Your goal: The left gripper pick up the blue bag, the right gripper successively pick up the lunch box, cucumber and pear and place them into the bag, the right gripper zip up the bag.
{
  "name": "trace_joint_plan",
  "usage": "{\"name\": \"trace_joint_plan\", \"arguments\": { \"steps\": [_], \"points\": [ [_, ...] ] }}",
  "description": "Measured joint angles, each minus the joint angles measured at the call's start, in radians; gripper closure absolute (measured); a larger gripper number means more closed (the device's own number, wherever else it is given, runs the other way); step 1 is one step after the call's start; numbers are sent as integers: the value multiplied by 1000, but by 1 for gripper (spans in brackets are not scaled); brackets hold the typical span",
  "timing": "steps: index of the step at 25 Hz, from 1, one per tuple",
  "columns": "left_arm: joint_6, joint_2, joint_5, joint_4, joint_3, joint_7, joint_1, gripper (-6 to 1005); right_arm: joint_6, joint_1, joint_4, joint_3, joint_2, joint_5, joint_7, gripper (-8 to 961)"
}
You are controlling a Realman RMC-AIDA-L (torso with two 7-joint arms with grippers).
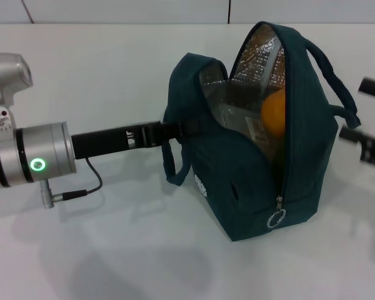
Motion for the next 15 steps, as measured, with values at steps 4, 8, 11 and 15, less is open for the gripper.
{"name": "trace_joint_plan", "arguments": {
  "steps": [4, 8, 11, 15],
  "points": [
    [-2, 0, -4, -1, 0, 1, -2, 925, -153, 8, 17, 3, -2, -56, 1, 416],
    [-4, 0, -9, -1, 0, 9, -2, 925, -218, 13, 53, -10, 2, -172, 1, 377],
    [-4, 0, -12, -2, 0, 10, 0, 925, -233, 28, 140, -16, 0, -223, 1, 378],
    [-6, -1, -13, -3, 0, 10, 0, 925, -221, 58, 279, 17, -3, -255, -6, 379]
  ]
}}
